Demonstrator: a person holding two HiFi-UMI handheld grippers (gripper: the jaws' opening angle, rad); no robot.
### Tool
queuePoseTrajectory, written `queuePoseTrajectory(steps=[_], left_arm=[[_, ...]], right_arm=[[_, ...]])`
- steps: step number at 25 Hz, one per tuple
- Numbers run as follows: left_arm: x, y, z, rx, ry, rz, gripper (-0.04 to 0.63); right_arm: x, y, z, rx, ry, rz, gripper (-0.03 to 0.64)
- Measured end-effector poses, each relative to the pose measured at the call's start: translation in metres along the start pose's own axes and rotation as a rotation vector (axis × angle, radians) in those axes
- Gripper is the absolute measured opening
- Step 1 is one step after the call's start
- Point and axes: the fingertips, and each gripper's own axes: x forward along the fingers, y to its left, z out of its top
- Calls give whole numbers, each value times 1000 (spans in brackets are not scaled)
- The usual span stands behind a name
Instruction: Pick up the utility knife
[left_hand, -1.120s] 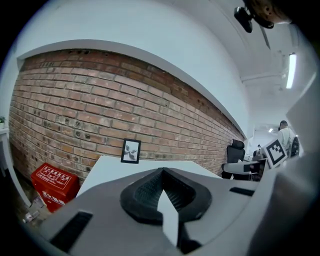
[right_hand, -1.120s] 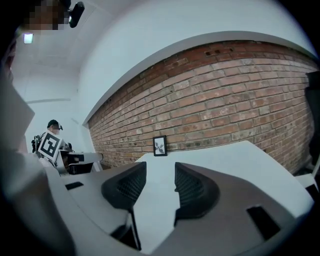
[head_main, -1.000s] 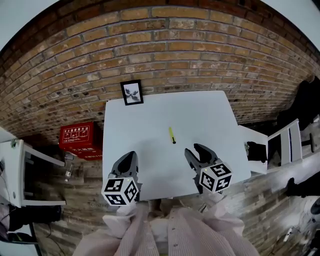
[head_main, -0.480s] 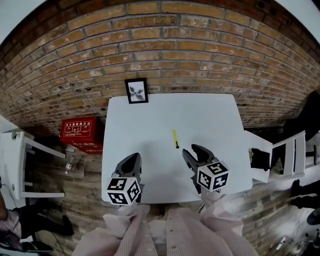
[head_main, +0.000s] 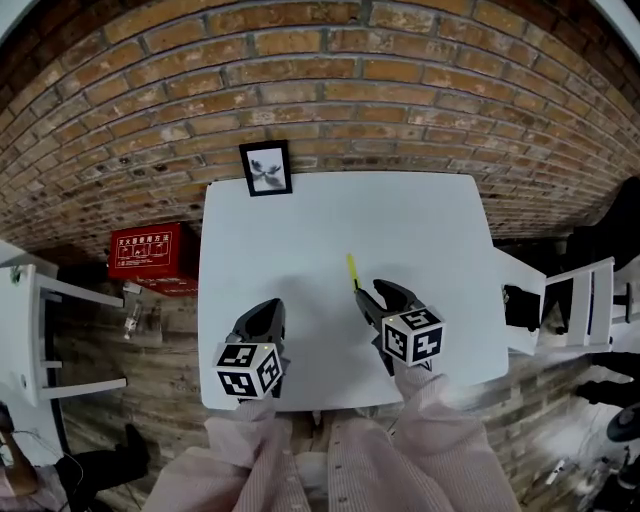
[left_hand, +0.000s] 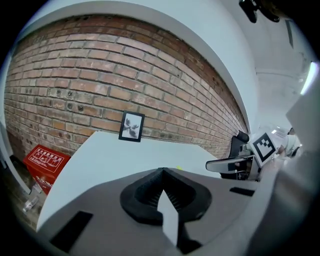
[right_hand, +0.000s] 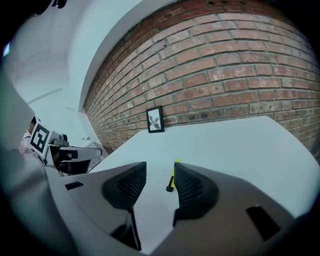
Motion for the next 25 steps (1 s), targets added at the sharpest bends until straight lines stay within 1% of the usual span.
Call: queuePoseTrajectory(steps=[4, 10, 21, 25], left_arm=[[15, 0, 2, -11, 6, -19, -6], [32, 4, -6, -21, 31, -33, -6], [51, 2, -23, -54, 71, -59, -6], [52, 2, -28, -63, 83, -62, -6]], right_arm=[[17, -5, -5, -3, 36, -18, 164], [38, -10, -17, 1, 85, -47, 163], [65, -23, -33, -41, 183, -113, 163], [70, -24, -38, -72, 220, -133, 163]])
